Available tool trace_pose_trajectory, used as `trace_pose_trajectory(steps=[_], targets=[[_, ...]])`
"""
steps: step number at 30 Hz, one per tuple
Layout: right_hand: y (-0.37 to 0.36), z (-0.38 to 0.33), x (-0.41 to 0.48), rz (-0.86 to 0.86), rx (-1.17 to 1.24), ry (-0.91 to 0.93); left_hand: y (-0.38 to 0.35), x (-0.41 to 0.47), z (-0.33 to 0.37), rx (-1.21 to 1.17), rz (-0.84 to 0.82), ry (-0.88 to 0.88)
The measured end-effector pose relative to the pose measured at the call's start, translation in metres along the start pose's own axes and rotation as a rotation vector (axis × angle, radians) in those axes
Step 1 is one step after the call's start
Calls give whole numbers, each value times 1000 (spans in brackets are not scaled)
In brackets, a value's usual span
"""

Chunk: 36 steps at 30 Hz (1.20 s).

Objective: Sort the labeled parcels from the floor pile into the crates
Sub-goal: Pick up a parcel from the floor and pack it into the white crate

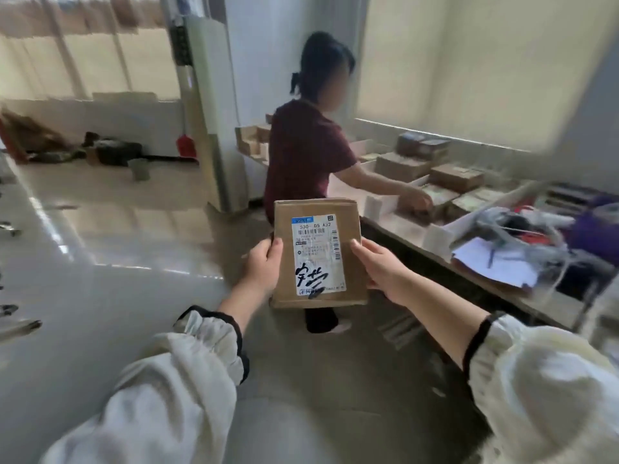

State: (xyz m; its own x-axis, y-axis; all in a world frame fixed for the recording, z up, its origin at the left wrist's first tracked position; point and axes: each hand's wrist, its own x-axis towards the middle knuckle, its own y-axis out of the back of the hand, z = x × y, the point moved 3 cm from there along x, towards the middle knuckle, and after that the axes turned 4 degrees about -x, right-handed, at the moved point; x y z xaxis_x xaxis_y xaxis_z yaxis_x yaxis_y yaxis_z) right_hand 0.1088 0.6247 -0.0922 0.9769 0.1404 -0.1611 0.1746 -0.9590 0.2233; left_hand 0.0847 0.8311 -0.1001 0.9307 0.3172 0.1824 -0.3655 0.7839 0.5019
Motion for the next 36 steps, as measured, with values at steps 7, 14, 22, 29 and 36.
trace_pose_trajectory(steps=[7, 14, 22, 29, 36], targets=[[209, 43, -35, 431, 91, -112, -207, 20, 131, -117, -435, -297], [327, 98, -106, 791, 133, -178, -357, -30, 215, -254, -798, -423], [383, 154, -182, 1096, 203, -305, -458, -101, 263, -239, -1119, -525], [400, 202, -247, 1230, 322, -423, -516, -182, 261, -205, -1324, -526], [461, 254, -265, 1157, 338, -446, -570, -230, 274, -136, -1291, -510]])
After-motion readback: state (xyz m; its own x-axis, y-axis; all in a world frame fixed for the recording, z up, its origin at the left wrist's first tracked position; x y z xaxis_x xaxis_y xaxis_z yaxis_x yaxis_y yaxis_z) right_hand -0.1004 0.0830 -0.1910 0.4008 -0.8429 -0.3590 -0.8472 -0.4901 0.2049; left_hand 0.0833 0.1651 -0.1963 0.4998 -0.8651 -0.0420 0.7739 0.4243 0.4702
